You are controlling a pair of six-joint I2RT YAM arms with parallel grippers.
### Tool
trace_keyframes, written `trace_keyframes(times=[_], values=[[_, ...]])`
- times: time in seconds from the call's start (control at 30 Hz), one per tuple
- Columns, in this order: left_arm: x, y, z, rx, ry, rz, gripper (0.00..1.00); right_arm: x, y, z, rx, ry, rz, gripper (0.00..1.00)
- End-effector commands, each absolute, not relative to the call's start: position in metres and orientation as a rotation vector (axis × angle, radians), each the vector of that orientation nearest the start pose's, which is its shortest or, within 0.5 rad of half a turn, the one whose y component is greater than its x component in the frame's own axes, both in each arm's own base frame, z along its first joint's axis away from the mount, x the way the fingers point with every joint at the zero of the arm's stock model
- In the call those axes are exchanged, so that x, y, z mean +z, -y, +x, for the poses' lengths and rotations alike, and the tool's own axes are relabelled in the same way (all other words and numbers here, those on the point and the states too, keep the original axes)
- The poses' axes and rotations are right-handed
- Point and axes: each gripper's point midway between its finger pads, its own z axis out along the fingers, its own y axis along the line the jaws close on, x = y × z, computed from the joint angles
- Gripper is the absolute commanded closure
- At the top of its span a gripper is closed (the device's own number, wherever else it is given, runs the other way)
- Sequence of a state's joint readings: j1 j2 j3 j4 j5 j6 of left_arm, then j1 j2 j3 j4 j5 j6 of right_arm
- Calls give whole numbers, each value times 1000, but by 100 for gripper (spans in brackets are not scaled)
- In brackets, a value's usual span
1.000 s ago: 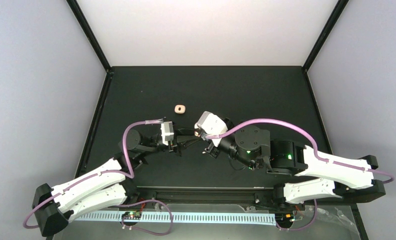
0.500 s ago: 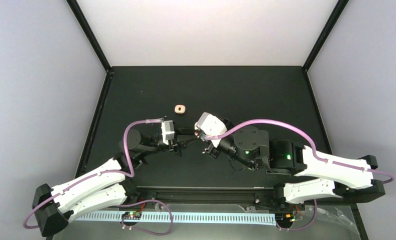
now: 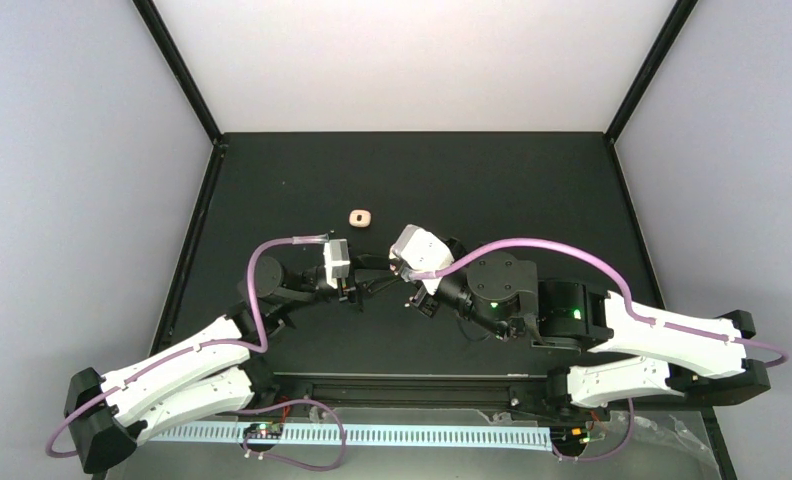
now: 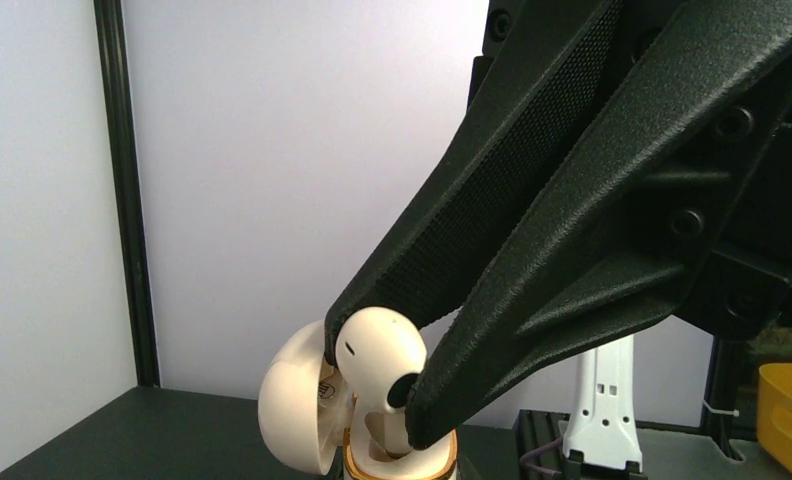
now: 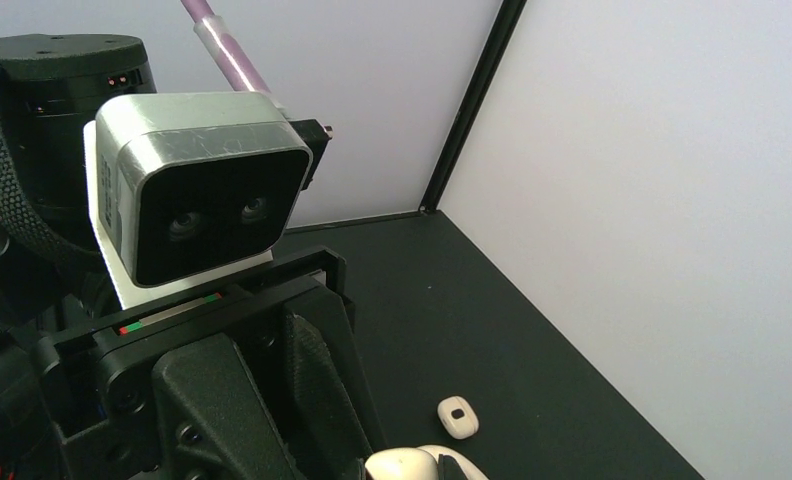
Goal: Insert the wireless bluetooth earbuds into the charging case
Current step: Place the earbud in the charging case.
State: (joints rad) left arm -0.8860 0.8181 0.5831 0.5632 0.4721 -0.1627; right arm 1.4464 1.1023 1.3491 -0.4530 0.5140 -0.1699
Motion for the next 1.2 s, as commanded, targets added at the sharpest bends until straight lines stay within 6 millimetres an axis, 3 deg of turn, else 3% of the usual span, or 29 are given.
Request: trace_keyframes(times=[0.0, 0.73, 0.93, 1.17], values=[[406, 283, 128, -1204, -1011, 845, 98, 414, -334, 124, 481, -1479, -1012, 99], [418, 277, 125, -1203, -979, 828, 98, 406, -338, 123, 495, -1509, -1018, 99], [412, 279, 127, -1202, -996, 828, 98, 411, -335, 125, 495, -1513, -986, 82], [410, 280, 128, -1201, -1008, 828, 98, 417, -331, 127, 495, -1509, -961, 76]])
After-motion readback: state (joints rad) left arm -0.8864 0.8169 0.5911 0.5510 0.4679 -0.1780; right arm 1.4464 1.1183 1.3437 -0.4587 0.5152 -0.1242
